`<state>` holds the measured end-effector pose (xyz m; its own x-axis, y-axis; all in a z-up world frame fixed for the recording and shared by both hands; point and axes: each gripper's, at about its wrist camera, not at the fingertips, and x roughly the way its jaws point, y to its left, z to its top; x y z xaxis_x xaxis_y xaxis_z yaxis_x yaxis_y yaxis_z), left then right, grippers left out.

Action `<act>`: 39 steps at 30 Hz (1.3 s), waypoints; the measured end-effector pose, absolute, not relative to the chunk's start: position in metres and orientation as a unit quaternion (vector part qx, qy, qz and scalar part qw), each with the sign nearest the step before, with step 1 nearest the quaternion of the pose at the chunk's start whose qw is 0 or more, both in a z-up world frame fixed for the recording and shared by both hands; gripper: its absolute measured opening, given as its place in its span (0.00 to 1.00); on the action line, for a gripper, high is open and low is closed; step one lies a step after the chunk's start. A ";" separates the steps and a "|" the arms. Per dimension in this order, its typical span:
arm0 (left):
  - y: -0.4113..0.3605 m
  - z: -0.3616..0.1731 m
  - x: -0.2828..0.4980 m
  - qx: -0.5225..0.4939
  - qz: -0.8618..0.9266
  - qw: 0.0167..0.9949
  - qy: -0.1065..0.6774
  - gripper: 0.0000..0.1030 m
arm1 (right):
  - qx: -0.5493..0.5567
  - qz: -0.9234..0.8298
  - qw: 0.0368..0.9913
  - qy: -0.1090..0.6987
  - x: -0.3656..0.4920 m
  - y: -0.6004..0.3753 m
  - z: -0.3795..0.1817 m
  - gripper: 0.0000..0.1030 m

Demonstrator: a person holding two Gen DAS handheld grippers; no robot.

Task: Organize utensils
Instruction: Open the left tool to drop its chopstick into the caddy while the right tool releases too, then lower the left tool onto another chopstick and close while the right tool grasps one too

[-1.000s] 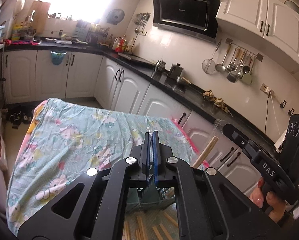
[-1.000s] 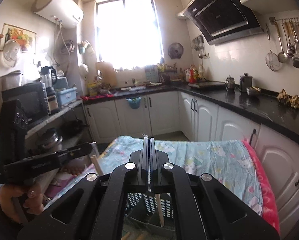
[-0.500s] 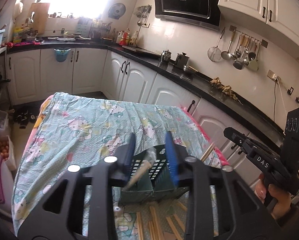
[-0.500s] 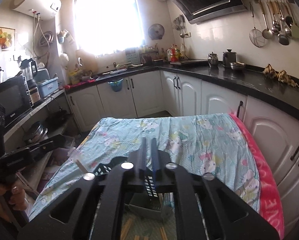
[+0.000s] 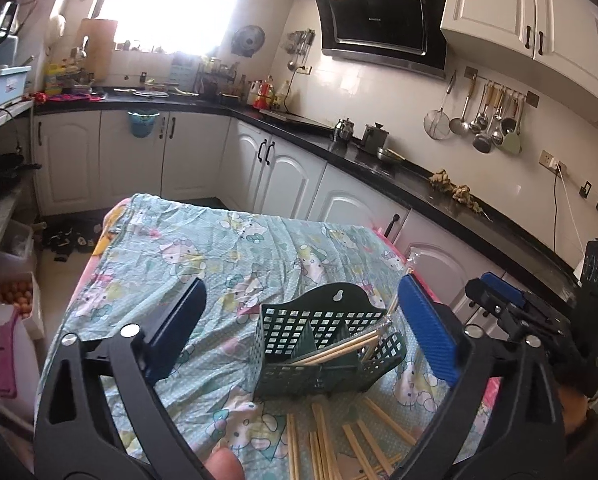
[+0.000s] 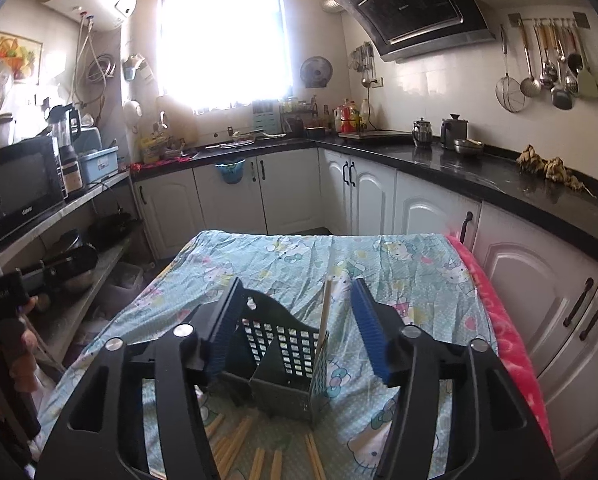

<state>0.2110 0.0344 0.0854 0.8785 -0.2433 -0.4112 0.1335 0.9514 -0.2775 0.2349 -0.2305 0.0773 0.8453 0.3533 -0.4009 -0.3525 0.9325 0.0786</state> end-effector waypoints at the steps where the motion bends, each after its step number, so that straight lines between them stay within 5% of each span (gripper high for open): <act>1: 0.035 0.086 0.209 -0.121 -0.098 0.962 0.225 0.90 | -0.002 0.184 0.961 0.208 0.232 -0.230 0.077 0.55; 39: 0.022 0.018 0.161 -0.101 -0.096 0.945 0.297 0.90 | -0.069 0.237 0.932 0.264 0.160 -0.202 0.021 0.64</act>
